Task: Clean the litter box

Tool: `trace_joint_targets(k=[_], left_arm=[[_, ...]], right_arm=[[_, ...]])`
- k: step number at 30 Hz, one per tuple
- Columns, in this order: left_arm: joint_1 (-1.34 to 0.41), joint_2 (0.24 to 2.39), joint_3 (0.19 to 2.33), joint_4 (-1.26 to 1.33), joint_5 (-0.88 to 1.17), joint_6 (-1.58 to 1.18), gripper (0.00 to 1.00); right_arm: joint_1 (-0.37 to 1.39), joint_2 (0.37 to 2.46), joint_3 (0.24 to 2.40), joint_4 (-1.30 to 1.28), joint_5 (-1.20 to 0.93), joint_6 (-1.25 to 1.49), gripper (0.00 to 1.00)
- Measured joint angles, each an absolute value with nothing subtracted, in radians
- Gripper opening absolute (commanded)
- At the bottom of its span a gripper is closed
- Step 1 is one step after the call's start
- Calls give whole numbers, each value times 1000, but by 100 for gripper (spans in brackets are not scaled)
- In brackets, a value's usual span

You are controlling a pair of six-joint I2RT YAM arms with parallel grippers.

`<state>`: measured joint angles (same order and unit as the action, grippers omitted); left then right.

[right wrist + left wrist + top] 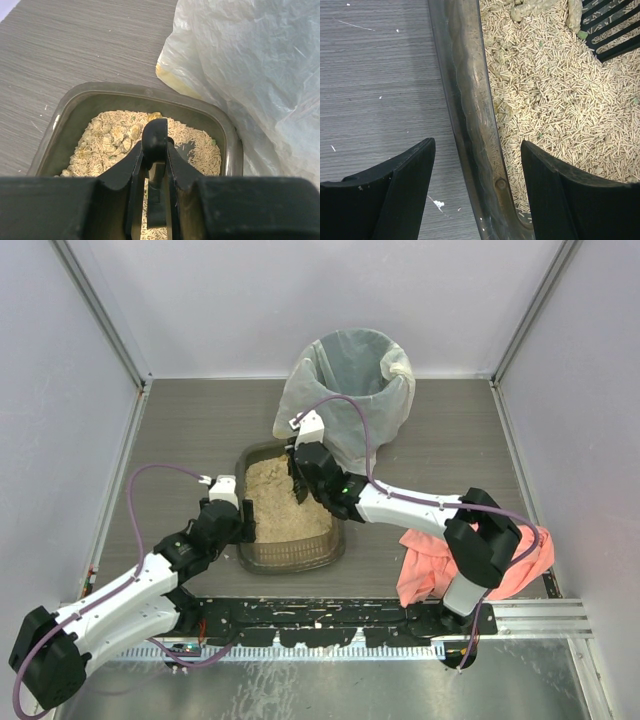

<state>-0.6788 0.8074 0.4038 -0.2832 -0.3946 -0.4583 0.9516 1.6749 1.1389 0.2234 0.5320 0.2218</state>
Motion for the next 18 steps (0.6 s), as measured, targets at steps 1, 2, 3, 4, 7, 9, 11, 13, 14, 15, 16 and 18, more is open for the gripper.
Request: trace_joint_targets(k=[1,2,3,4,7,9,11,13,14,15,16,18], left_arm=[[-679,808,404,-283,-395,-458,70],[-679,808,404,-283,-394,-458,70],[-679,808,404,-283,-393,-458,70],[-678,808,405,-283,-392,-458,70],[-679,809,406,-281,-392,-458,70],[-679,811,406,-281,-391,-458,70],[-679,812,406,-281,-389,-457,70],[-679,812,406,-281,-388,-457,70],[-679,812,406,-281,-388,-457,70],[-679,812,406,-281,-388,-457,70],[-679,812,406,-281,-388,-457,70],[-679,813,406,-281,-388,-456,70]], right_arm=[[952,1671,1137,223,528,229,1],[952,1668,1135,223,524,237,1],[951,1666,1135,222,518,244,1],[949,1666,1135,221,513,250,1],[939,1665,1134,218,498,276,1],[927,1663,1131,217,487,297,1],[912,1660,1119,219,473,324,1],[892,1654,1101,233,459,357,1],[881,1648,1087,241,449,379,1],[869,1641,1070,251,439,401,1],[858,1633,1055,262,429,420,1],[826,1617,1015,291,397,471,1]])
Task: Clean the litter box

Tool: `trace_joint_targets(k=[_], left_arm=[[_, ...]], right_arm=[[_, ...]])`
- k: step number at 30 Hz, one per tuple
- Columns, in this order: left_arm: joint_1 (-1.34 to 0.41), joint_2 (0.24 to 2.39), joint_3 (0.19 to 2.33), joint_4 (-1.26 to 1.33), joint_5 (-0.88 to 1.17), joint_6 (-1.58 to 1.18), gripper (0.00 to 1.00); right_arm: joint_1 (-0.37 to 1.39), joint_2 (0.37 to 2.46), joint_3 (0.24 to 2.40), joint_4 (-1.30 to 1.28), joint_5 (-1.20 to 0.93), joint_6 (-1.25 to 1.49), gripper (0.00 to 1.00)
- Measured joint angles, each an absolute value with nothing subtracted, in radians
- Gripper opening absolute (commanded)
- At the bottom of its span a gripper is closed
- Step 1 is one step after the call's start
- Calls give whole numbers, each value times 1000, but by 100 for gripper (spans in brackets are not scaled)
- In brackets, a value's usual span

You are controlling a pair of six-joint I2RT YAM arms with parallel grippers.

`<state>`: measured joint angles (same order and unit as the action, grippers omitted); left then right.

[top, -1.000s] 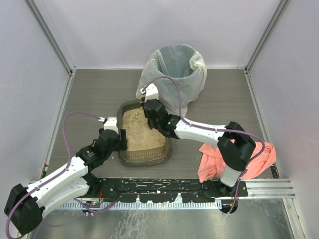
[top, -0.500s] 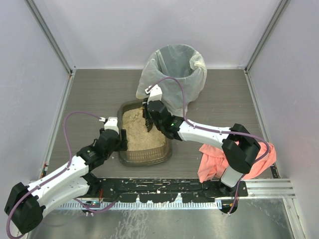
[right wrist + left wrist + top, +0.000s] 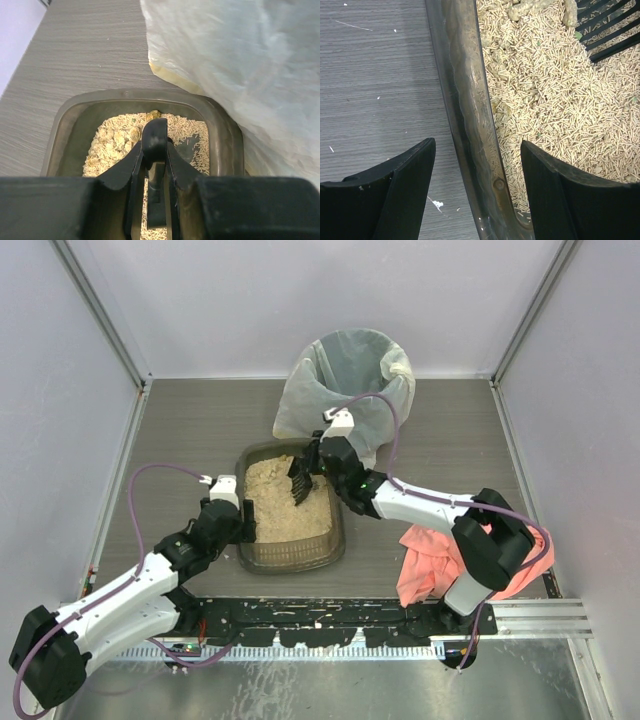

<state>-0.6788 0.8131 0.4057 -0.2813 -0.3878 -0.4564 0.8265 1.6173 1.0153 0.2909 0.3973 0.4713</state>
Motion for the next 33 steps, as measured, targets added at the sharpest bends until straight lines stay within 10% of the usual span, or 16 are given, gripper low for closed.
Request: trace_joint_targets(k=[33], left_arm=[[-679,867,424,-280,-366,-455,67]], right_arm=[[777,1737,888,623,200,743,1]])
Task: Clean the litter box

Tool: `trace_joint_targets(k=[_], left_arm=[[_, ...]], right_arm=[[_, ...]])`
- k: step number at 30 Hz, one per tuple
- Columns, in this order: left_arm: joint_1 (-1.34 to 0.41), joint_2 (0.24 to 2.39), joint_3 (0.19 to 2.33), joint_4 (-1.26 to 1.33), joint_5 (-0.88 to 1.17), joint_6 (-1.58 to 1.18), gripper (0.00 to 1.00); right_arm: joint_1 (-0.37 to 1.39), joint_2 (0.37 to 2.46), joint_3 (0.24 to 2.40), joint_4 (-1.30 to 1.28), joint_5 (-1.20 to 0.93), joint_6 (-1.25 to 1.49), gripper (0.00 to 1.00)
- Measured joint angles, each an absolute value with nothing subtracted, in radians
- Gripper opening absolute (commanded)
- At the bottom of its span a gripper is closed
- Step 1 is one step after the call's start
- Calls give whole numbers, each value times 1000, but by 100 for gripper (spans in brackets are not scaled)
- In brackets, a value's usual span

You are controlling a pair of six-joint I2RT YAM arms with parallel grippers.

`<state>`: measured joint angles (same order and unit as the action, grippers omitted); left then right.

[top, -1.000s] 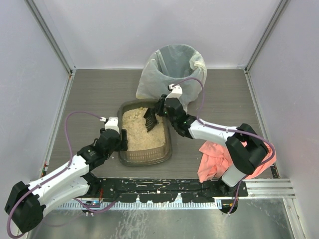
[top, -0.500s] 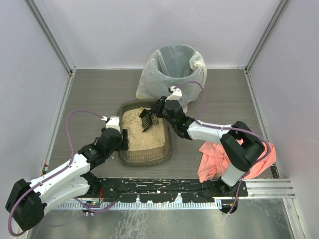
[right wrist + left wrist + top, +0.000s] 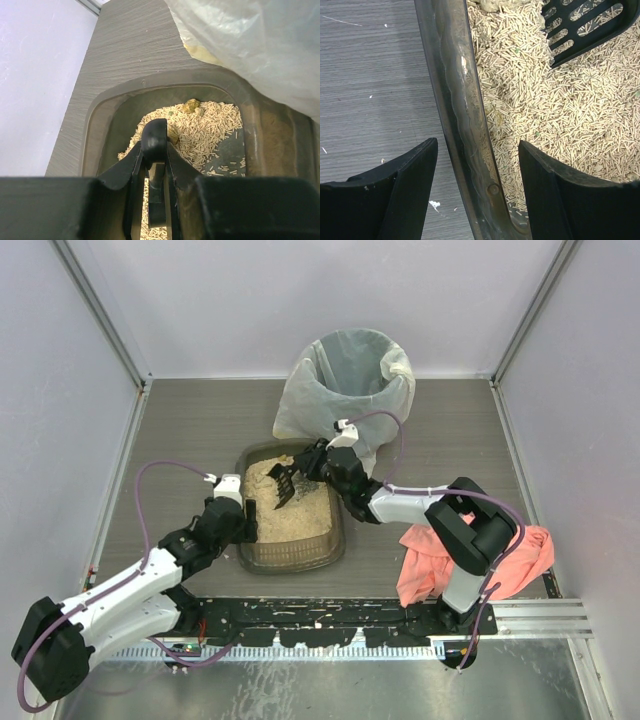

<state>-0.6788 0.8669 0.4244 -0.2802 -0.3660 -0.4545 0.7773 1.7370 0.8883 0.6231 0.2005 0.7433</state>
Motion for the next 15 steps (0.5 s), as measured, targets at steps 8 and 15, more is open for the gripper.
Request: trace_joint_targets(k=[8,15], left_arm=[[-679,873,425,-280,-366,-455,68],[-679,872,425,-280,-366,-455,73]], right_arm=[[784,1739,860,658,211,765,1],[785,1678,809,654,215,778,1]])
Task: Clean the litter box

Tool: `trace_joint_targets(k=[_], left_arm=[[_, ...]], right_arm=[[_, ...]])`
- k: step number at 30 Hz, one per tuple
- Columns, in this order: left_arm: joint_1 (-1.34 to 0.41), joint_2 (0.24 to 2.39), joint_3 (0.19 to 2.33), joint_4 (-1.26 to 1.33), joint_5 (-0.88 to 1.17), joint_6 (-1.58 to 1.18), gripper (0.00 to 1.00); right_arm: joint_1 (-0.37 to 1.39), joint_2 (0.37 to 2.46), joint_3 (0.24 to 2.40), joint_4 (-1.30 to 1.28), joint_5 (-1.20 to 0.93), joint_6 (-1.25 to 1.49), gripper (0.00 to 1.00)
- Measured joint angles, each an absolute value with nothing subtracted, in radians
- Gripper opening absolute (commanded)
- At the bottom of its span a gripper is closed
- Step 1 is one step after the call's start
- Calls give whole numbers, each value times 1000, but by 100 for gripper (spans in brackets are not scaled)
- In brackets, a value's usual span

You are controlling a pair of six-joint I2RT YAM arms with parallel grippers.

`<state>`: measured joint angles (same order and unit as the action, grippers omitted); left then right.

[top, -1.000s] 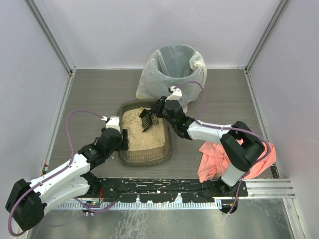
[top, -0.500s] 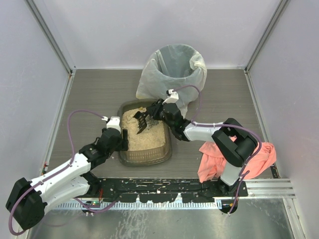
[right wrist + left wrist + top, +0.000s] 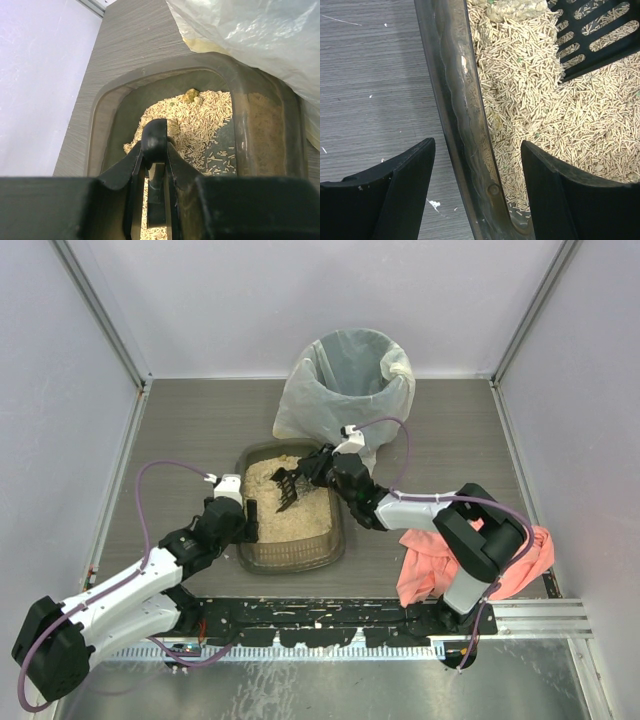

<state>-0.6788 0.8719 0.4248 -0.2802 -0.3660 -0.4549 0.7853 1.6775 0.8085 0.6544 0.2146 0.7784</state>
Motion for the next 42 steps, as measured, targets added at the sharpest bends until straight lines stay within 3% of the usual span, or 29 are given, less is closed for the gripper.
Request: trace_joint_targets(k=[9,17,25,32,42], left_arm=[[-679,818,425,-281,-369,-455,86],[-679,676,397,-280,-386,-456,91],[-679,634,375,-280,-396,-459,70],[-679,734,376,-274,-372,-454,52],[-678,804,394,-278,-351,-447,49]], right_arm=[[781,1642,787,650,210,790,1],[774,1621,759,650,207,804,1],[768,1631,762,651,187,817,1],[767,1677,785,671,184,831,1],[801,1759,850,703,197,834,1]])
